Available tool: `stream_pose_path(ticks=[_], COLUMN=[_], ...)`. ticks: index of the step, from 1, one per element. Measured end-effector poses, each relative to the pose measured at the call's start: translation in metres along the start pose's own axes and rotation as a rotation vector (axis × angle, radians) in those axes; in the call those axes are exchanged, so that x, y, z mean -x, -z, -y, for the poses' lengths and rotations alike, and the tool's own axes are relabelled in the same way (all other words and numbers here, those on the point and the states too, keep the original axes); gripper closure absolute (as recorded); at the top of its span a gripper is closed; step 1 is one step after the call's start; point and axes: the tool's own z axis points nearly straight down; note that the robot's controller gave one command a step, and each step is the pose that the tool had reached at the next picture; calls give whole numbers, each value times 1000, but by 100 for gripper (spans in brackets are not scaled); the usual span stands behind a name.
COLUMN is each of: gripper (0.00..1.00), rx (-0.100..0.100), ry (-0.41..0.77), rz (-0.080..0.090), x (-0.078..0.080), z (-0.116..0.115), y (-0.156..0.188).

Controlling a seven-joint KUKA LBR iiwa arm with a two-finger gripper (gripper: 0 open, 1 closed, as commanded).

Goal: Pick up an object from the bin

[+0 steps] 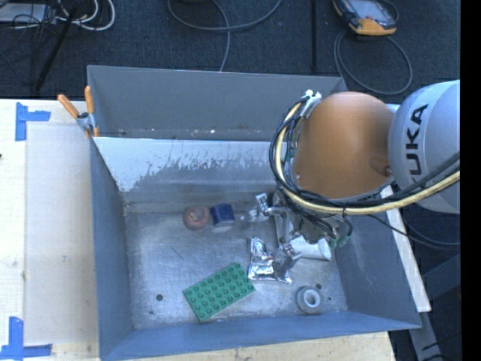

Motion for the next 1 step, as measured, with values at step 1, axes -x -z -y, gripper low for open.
stream_pose_path(ticks=[1], gripper=[0], rx=[3], ry=[163], rz=[-9], x=[5], z=[-10], y=[-121])
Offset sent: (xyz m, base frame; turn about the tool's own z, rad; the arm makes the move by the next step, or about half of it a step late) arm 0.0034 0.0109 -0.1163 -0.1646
